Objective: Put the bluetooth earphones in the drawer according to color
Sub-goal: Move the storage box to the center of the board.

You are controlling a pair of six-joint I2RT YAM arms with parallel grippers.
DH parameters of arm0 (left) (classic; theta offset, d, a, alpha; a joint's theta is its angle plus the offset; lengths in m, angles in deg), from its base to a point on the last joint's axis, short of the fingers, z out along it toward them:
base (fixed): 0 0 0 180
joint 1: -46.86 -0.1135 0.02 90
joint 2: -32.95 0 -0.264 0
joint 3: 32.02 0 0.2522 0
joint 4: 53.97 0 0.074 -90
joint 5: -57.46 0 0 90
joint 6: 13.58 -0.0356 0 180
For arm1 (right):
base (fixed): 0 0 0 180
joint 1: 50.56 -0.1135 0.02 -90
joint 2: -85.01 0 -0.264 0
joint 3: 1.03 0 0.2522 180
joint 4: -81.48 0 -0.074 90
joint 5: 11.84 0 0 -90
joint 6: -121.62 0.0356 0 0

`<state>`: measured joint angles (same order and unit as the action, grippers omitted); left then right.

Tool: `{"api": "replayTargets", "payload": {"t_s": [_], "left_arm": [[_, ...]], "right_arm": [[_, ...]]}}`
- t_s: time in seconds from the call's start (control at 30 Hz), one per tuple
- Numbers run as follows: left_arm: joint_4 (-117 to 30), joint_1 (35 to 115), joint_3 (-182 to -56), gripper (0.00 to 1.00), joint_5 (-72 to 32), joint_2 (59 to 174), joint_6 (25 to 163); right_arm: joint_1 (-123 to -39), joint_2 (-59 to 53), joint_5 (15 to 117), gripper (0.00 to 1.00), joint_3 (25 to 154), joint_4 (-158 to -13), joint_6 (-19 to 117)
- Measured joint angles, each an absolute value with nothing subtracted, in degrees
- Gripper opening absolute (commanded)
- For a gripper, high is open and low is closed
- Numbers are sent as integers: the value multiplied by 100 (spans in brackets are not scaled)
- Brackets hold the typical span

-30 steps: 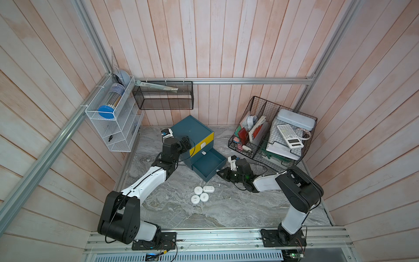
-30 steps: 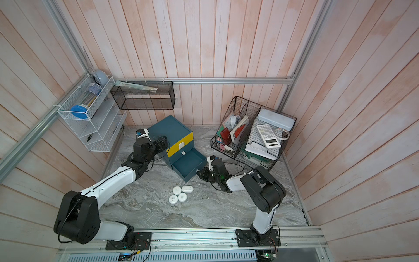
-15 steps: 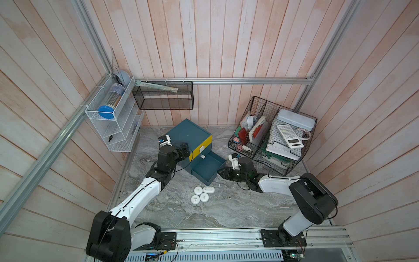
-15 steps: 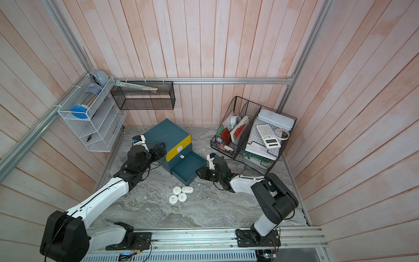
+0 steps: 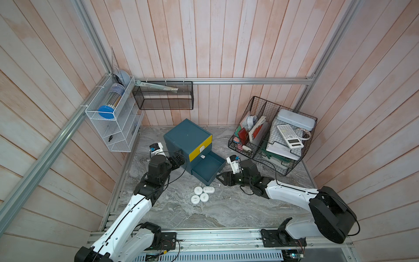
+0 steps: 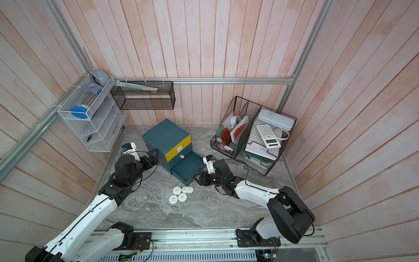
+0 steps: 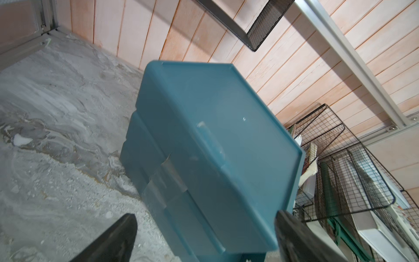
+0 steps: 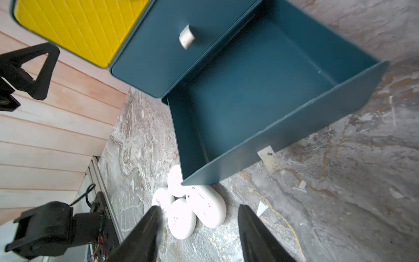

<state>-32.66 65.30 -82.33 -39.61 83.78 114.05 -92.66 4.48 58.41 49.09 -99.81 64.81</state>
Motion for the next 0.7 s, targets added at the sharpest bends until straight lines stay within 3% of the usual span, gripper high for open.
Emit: {"api": "replayTargets", "payload": {"t_s": [0.13, 0.3, 0.5, 0.7], "left_arm": [[-2943, 6525, -7554, 98, -3897, 7786, 11706], [-2984, 6213, -6994, 88, -3626, 7762, 12065], [-3813, 5741, -6749, 78, -2791, 8984, 12441], [-4953, 5597, -6758, 62, -2136, 10275, 12756]], "right_arm": [[-9529, 420, 6060, 61, 4909, -9797, 6180], [-9743, 190, 6392, 64, 4911, -9725, 5869], [-10044, -116, 6871, 66, 4929, -9622, 5554], [-10200, -275, 7262, 67, 4942, -9550, 5399]]}}
